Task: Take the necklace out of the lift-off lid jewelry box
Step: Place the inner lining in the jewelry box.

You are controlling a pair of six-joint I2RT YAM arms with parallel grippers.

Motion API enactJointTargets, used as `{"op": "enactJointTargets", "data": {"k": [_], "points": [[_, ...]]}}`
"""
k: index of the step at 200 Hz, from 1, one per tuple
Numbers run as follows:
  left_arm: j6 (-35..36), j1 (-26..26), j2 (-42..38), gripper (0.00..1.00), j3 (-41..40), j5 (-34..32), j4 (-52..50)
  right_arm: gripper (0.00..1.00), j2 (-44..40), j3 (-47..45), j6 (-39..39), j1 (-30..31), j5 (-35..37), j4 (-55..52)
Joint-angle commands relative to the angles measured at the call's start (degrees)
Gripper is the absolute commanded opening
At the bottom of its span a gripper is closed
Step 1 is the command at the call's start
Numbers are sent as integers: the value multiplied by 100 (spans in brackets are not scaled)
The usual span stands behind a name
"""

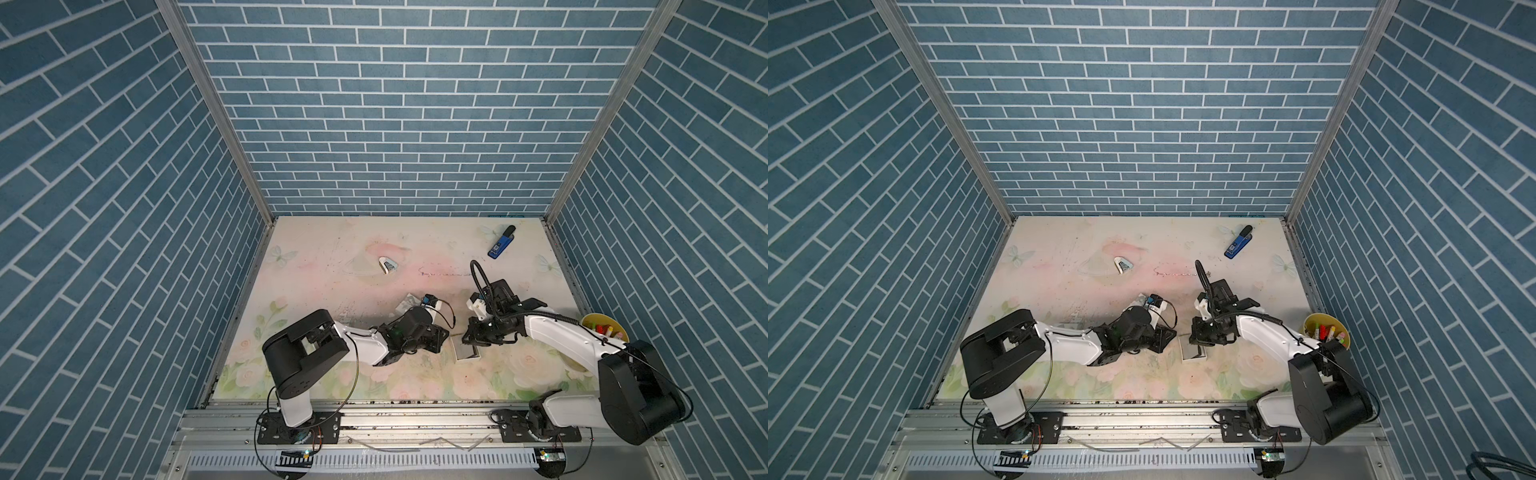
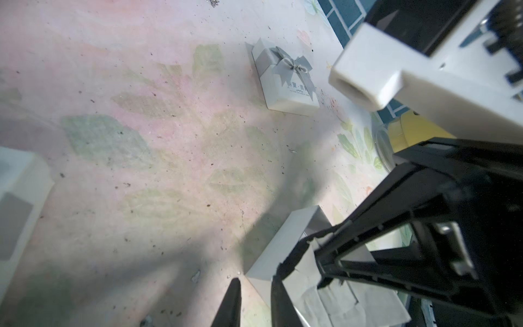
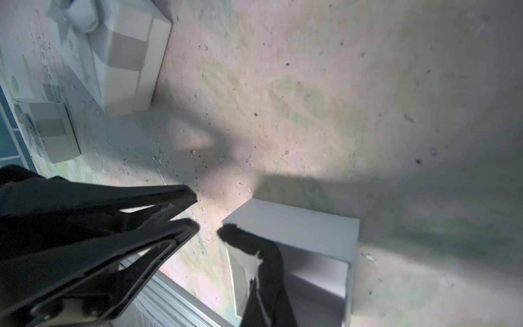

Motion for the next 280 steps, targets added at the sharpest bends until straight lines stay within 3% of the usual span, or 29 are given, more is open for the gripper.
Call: {"op": "enactJointTargets", "data": {"k": [1, 56, 92, 125, 146, 192, 280], "points": [[12, 16, -196, 22, -134, -123, -147, 1, -90, -146, 264, 9, 158, 198], [101, 15, -651, 23, -225, -296, -568, 39, -179, -6, 231, 7, 452, -14], [250, 19, -914, 23, -185, -367, -968, 49, -397, 240, 106, 7, 714, -563], [324, 19, -1057, 23, -148, -369, -1244, 53, -685, 494, 37, 7, 830, -1133], [306, -56, -1081, 23, -70, -393, -1424, 49, -846, 719, 17, 20, 977, -1586], [372, -503, -981, 23, 296, -727, -1817, 23, -1121, 573, 461, 354, 1196, -1731], [142, -654, -321, 22, 649, -667, -1347, 6, -422, 393, 188, 507, 1491, -1184]]}}
